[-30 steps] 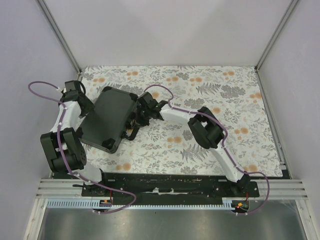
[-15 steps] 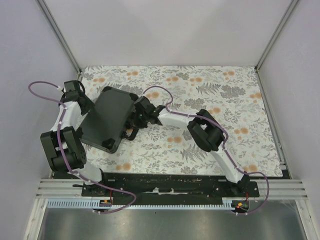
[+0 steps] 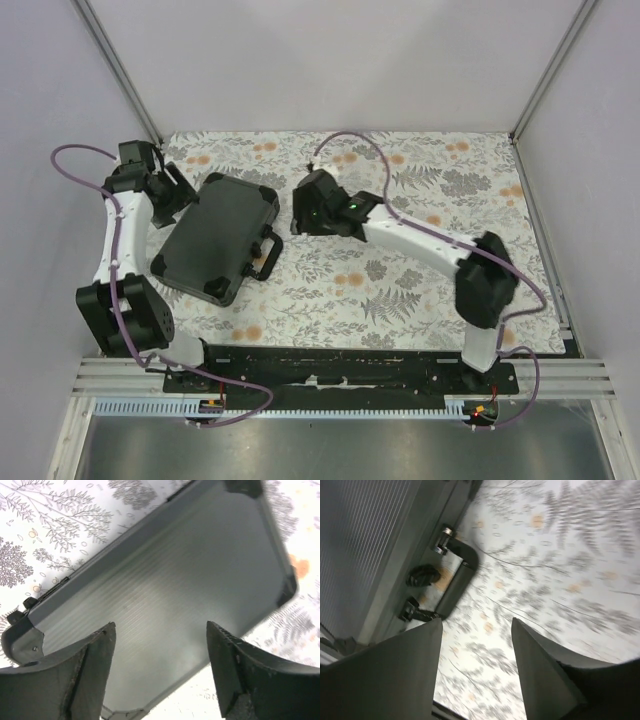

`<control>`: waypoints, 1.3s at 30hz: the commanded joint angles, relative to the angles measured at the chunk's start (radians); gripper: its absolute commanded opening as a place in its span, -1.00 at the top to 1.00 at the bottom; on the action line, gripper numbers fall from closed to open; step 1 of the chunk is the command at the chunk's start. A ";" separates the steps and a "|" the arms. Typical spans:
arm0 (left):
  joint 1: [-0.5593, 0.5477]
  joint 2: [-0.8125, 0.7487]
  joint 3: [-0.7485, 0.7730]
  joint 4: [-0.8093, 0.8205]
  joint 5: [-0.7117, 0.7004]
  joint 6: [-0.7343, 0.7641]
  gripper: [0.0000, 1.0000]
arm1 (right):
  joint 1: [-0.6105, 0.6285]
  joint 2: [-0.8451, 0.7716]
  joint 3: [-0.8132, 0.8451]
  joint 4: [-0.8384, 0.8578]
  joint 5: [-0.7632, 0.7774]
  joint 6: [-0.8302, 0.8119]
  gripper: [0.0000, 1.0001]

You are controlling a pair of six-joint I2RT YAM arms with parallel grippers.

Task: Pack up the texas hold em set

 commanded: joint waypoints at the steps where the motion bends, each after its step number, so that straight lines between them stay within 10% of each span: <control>1: -0.008 -0.155 0.074 -0.098 0.140 0.069 -0.69 | -0.042 -0.296 -0.145 -0.196 0.136 -0.080 -0.42; 6: -0.079 -0.327 -0.035 -0.094 0.268 0.072 -0.79 | -0.063 -0.523 -0.230 -0.423 0.275 -0.083 -0.96; 21: -0.188 -1.092 -0.270 -0.179 0.142 -0.194 -0.83 | -0.070 -0.988 -0.164 -0.896 0.653 0.083 -0.96; 39: -0.185 -1.172 -0.049 -0.684 -0.059 -0.131 -0.87 | -0.070 -1.185 -0.080 -0.985 0.591 0.104 -0.96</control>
